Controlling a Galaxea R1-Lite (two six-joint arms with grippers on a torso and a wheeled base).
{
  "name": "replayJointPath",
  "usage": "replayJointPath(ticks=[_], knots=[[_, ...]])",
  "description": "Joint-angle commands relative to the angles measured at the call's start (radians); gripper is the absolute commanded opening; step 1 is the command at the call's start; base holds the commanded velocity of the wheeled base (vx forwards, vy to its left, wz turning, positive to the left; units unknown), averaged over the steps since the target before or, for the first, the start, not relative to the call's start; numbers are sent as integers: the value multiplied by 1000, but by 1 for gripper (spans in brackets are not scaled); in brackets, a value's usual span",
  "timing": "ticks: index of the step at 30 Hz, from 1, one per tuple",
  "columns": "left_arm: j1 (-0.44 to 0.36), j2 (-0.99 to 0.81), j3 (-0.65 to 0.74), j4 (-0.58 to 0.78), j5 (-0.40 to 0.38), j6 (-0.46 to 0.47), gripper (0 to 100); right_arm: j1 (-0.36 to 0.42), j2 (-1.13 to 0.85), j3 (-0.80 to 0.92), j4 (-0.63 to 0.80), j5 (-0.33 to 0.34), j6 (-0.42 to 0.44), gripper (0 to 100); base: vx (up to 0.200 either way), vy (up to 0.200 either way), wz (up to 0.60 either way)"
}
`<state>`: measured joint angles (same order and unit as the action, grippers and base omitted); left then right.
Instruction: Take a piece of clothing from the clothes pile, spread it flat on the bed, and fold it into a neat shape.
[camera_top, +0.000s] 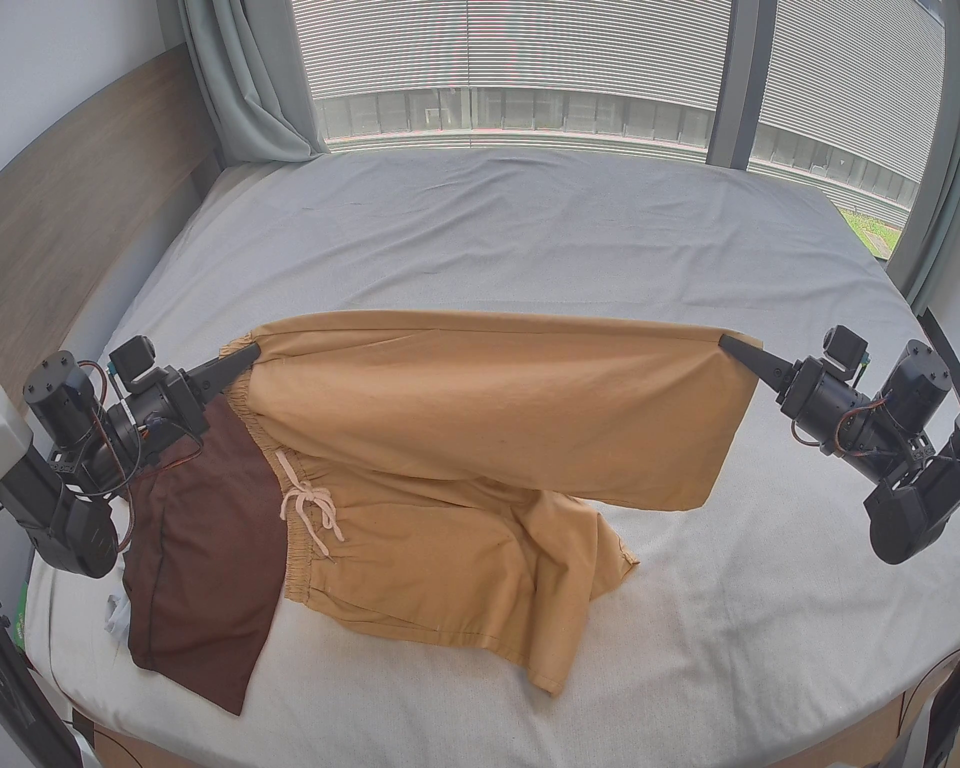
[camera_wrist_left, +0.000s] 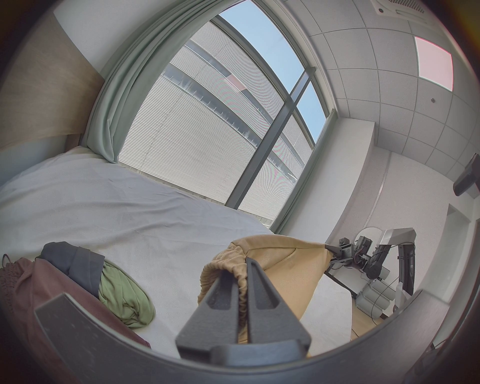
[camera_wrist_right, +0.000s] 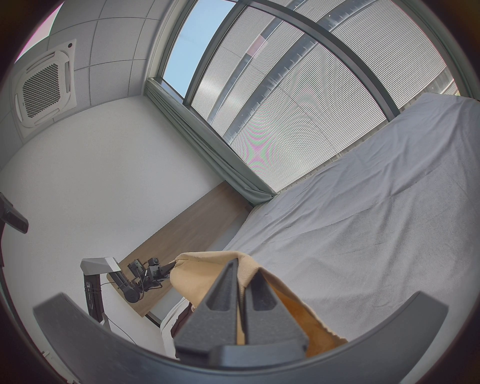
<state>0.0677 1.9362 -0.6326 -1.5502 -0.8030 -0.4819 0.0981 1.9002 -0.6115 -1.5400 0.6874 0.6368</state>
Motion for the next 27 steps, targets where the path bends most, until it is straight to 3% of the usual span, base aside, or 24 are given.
replayJointPath(ticks=[1,5,13,20,27], knots=[[-16,40,-45,1,27,-10,0,-3,62,-48,0,1,1,0,0,0,0],[-35,61,-53,-1,73,-29,0,-3,82,-77,0,1,3,0,0,0,0],[-55,75,-56,-1,91,-32,0,-3,109,-102,0,1,3,0,0,0,0],[-75,125,-122,-1,185,-38,0,-3,154,-166,0,1,6,0,0,0,0],[-104,153,-170,1,197,-61,0,-5,198,-226,3,3,12,0,0,0,0]])
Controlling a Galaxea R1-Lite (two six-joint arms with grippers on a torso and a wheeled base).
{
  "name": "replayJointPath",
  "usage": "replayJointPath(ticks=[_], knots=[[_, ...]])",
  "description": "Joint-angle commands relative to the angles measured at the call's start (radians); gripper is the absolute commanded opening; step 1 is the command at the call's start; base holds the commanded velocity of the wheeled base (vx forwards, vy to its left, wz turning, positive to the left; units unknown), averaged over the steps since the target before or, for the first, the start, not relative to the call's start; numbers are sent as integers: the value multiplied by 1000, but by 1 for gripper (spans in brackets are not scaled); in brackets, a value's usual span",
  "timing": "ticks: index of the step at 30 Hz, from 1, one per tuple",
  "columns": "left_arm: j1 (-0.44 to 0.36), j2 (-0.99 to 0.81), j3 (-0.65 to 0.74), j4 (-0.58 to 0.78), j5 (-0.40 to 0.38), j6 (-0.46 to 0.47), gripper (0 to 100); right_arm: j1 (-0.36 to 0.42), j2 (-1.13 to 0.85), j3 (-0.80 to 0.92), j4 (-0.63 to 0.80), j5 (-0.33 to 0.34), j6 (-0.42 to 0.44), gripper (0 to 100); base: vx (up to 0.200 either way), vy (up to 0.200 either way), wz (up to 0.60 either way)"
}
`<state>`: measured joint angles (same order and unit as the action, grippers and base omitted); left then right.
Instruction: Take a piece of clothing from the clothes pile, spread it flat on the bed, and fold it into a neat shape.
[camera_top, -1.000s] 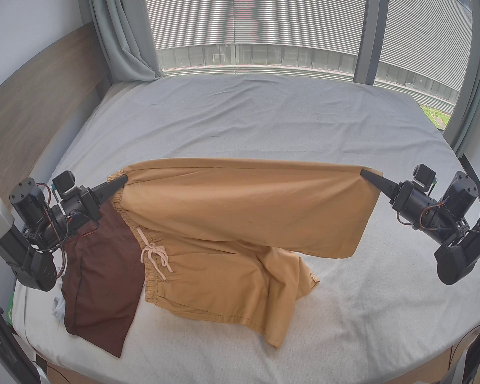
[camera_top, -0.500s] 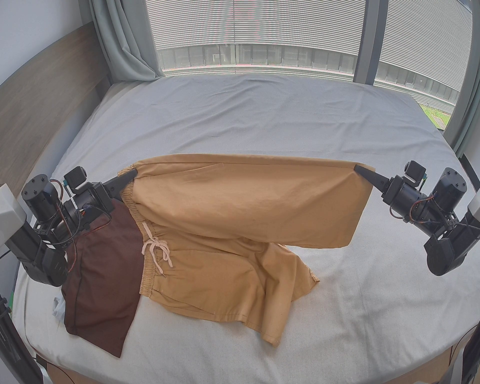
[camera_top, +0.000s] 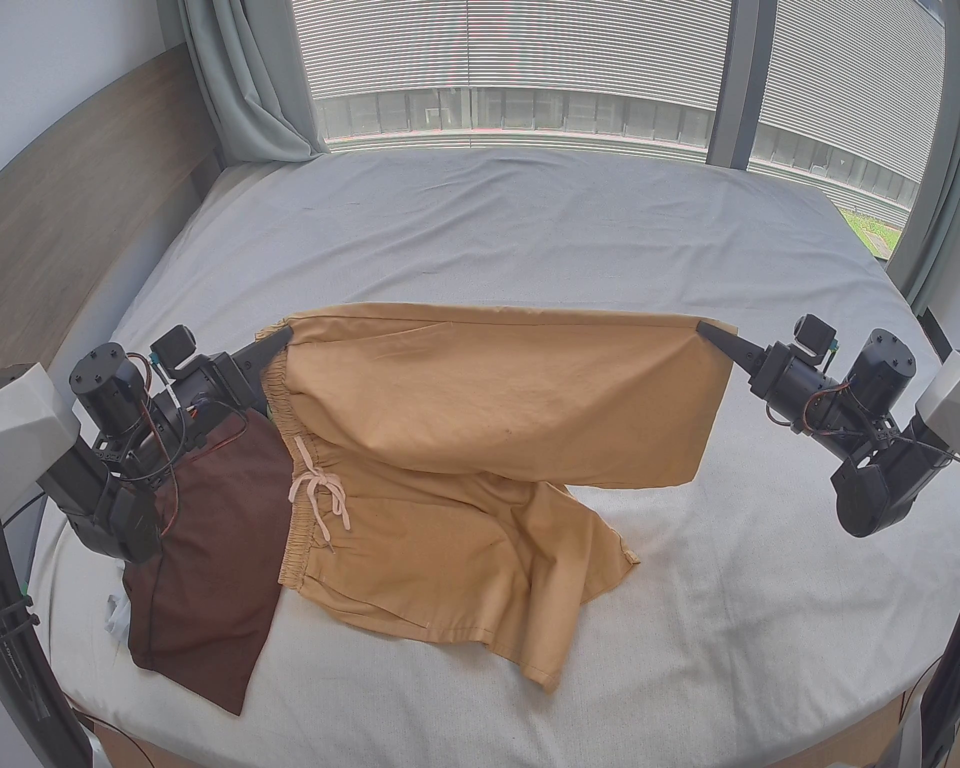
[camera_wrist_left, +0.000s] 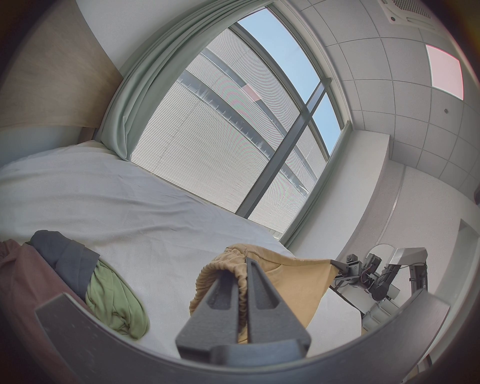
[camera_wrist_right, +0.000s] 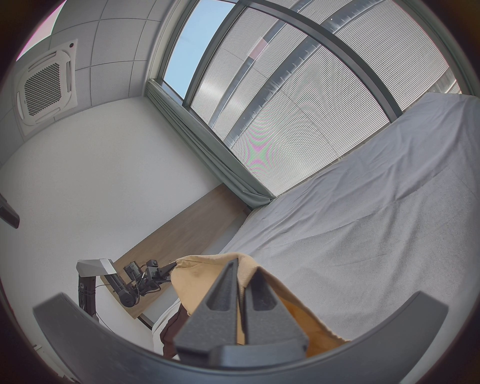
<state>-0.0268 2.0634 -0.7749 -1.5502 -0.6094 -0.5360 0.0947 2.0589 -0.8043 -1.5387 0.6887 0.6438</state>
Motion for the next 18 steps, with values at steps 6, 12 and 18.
replayJointPath(ticks=[6,12,18], knots=[[-12,80,-95,-1,48,-21,0,-3,99,-122,17,0,25,0,0,0,0],[-12,123,-136,-1,60,-21,0,-3,156,-208,61,0,25,0,0,0,0],[-10,176,-202,-1,72,-21,0,-3,196,-286,103,0,25,0,0,0,0]])
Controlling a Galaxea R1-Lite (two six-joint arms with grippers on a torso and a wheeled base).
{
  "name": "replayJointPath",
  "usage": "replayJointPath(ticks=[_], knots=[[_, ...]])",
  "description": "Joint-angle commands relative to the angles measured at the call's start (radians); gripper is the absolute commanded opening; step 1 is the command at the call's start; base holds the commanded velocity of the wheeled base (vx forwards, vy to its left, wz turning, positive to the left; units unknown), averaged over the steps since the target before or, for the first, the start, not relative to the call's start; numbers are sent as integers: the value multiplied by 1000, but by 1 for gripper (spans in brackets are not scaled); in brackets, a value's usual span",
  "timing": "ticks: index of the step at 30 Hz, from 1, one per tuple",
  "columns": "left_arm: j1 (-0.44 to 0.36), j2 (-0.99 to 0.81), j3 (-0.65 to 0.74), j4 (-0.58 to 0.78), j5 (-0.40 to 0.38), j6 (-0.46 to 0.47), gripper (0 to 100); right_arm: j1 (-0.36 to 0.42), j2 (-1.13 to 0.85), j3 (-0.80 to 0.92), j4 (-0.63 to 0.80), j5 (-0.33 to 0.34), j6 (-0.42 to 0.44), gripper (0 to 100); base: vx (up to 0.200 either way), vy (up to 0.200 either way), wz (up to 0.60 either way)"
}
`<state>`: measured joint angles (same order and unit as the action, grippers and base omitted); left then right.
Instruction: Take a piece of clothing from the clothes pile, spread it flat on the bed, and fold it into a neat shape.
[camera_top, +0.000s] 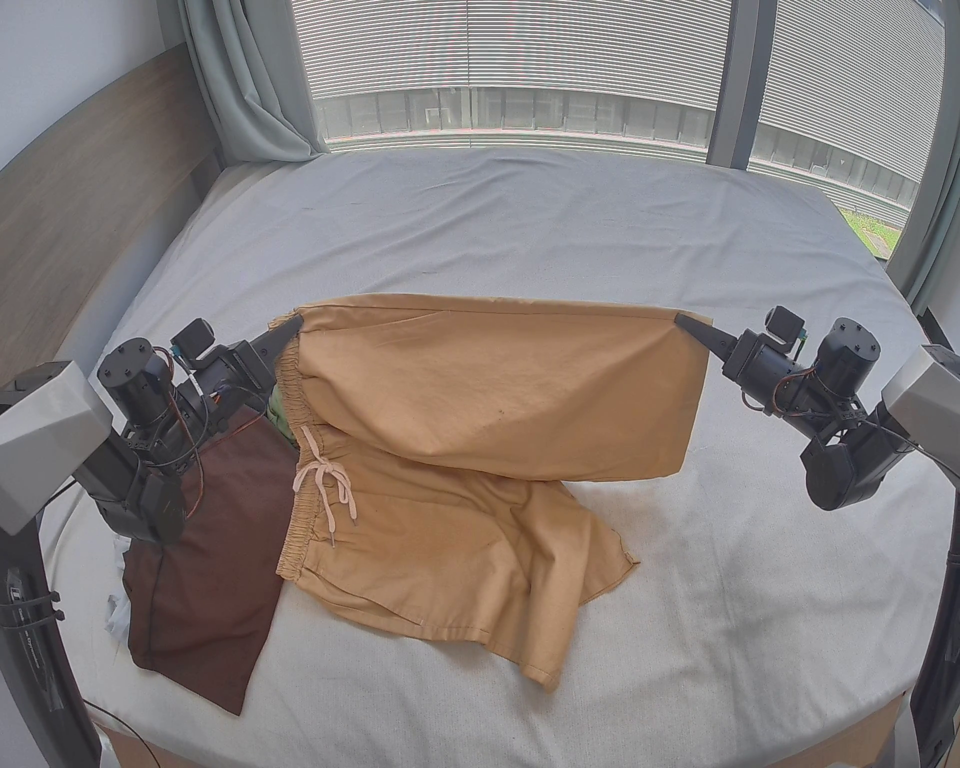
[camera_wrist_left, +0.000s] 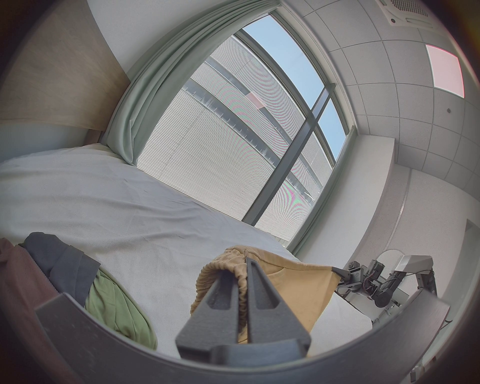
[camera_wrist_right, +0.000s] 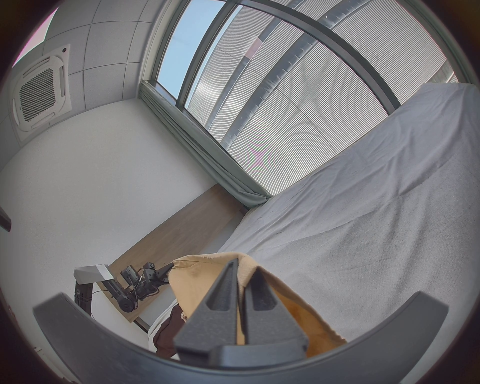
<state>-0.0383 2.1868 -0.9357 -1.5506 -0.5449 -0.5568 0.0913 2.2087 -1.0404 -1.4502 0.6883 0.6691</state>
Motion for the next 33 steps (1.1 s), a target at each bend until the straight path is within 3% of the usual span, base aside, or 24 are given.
replayJointPath(ticks=[1,19,33], knots=[[1,64,-55,0,17,-3,0,1,55,-67,21,0,0,0,0,0,0],[0,245,-264,0,79,-29,0,-7,247,-345,105,-1,0,0,0,0,0],[-8,314,-354,1,82,-81,0,-1,325,-550,217,-18,0,0,0,0,0]])
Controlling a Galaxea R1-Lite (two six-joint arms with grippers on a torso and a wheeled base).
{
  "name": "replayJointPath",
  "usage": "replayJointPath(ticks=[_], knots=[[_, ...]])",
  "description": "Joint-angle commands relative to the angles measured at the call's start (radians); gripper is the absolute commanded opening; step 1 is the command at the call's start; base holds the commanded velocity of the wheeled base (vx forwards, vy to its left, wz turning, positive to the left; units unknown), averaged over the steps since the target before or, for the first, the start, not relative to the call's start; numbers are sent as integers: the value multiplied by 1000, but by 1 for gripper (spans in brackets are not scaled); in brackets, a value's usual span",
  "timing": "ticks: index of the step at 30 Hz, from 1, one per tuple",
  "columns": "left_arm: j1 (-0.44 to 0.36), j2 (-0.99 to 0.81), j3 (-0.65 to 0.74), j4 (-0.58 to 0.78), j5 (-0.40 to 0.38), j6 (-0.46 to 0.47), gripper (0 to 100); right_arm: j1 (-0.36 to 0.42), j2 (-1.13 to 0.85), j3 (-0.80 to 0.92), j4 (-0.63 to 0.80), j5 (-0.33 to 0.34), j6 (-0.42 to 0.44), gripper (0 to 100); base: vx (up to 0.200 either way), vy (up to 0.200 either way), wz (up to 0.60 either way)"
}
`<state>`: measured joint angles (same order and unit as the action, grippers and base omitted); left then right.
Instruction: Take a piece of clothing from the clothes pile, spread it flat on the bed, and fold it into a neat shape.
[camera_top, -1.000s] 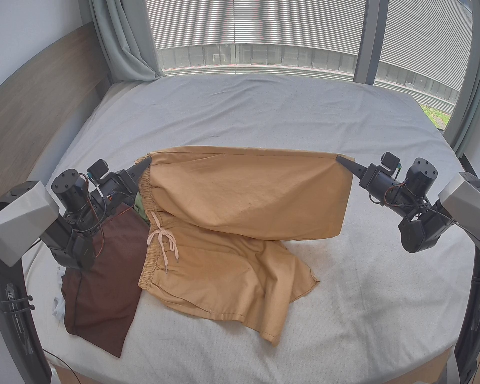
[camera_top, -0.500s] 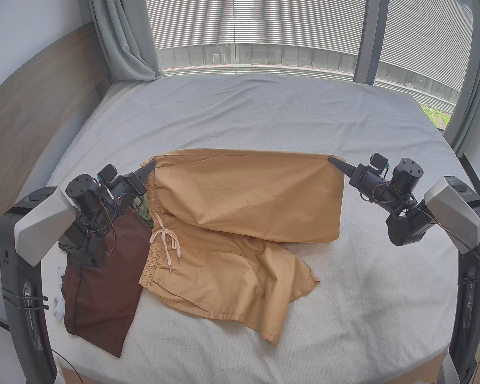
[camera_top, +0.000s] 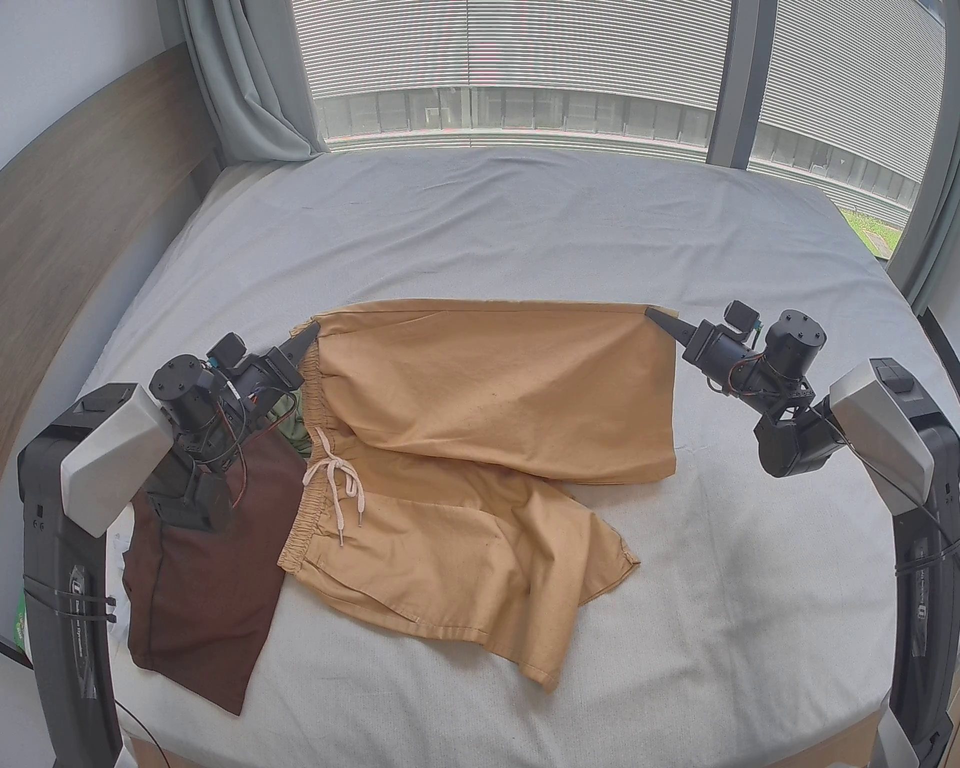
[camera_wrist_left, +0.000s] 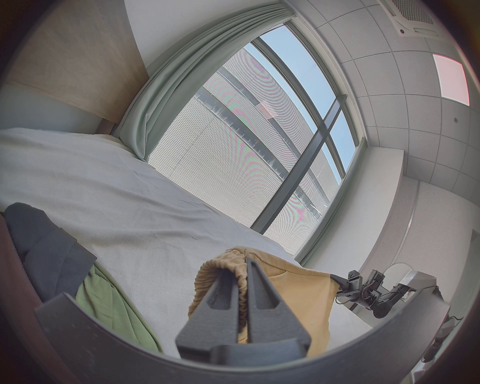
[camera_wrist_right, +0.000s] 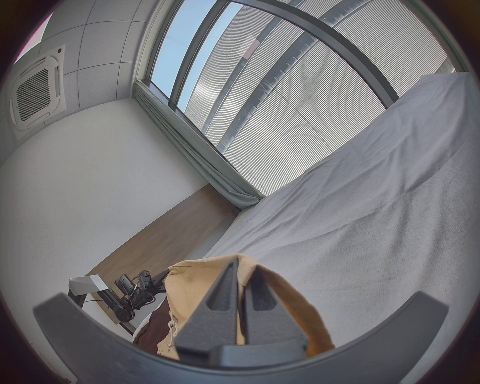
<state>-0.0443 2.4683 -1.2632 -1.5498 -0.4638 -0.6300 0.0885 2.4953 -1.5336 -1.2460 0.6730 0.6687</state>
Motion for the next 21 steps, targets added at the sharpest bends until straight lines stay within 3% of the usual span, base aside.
replayJointPath(ticks=[1,7,8,10,11,14,21], knots=[[-2,32,-27,0,1,-8,0,2,39,-57,13,-3,0,0,0,0,0],[-2,57,-73,2,14,-42,0,7,46,-92,42,-24,0,0,0,0,0],[0,58,-76,2,14,-50,0,7,46,-94,43,-26,0,100,0,0,0],[0,55,-78,5,14,-69,0,5,51,-100,43,-29,2,100,0,0,0],[-2,52,-70,7,14,-89,100,5,60,-99,42,-33,2,100,0,0,0],[-17,38,-41,7,14,-134,100,7,63,-68,31,-52,0,100,0,0,0],[-23,-35,100,20,-3,-135,100,16,-24,107,-7,-55,-1,100,0,0,0]])
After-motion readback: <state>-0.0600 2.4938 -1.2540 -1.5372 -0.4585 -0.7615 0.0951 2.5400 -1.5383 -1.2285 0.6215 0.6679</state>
